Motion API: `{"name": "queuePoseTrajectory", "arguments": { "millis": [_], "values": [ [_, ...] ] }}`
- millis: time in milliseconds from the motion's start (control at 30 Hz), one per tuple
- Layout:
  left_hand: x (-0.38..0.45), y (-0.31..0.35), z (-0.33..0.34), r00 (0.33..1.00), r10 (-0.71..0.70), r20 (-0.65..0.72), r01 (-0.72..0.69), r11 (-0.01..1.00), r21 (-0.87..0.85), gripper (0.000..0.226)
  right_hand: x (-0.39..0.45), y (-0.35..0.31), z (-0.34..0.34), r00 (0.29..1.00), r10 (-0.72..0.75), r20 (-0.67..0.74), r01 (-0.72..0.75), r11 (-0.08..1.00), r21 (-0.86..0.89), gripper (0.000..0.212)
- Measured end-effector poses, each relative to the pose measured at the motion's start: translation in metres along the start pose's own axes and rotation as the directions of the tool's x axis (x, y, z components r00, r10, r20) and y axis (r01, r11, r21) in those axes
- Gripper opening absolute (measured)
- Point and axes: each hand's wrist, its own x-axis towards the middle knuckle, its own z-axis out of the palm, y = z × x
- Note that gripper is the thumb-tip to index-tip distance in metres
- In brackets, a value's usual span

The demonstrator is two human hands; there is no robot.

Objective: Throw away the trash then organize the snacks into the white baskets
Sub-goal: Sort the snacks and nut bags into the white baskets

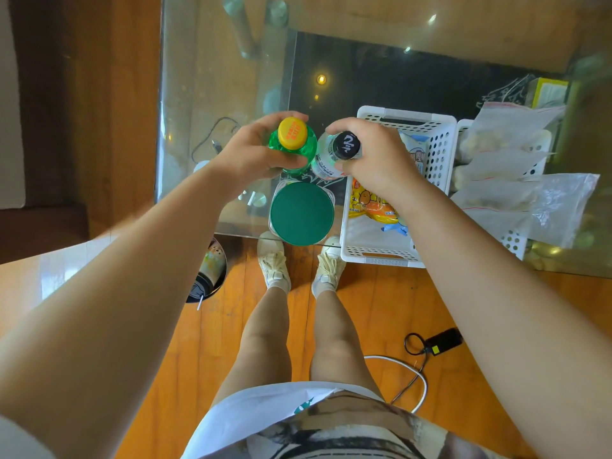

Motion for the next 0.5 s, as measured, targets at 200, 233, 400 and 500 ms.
{"name": "queuePoseTrajectory", "arguments": {
  "millis": [200,233,400,500],
  "values": [
    [0.002,-0.004,0.001,1.000,-0.004,-0.008,0.004,1.000,-0.029,0.057,0.000,0.002,0.002,1.000,-0.002,0.004,0.002,1.000,0.014,0.047],
    [0.002,-0.006,0.001,1.000,-0.001,-0.007,0.001,0.999,-0.035,0.061,0.001,0.003,0.001,1.000,-0.003,0.005,0.003,1.000,0.020,0.047],
    [0.002,-0.024,-0.005,0.993,-0.070,-0.093,0.064,0.996,-0.062,0.107,0.000,0.004,0.000,1.000,0.002,0.017,-0.003,0.999,0.054,0.047],
    [-0.010,-0.049,-0.006,0.969,-0.209,-0.134,0.217,0.975,0.043,0.116,0.001,0.005,0.001,1.000,0.009,0.021,-0.011,0.997,0.076,0.047]
  ]
}}
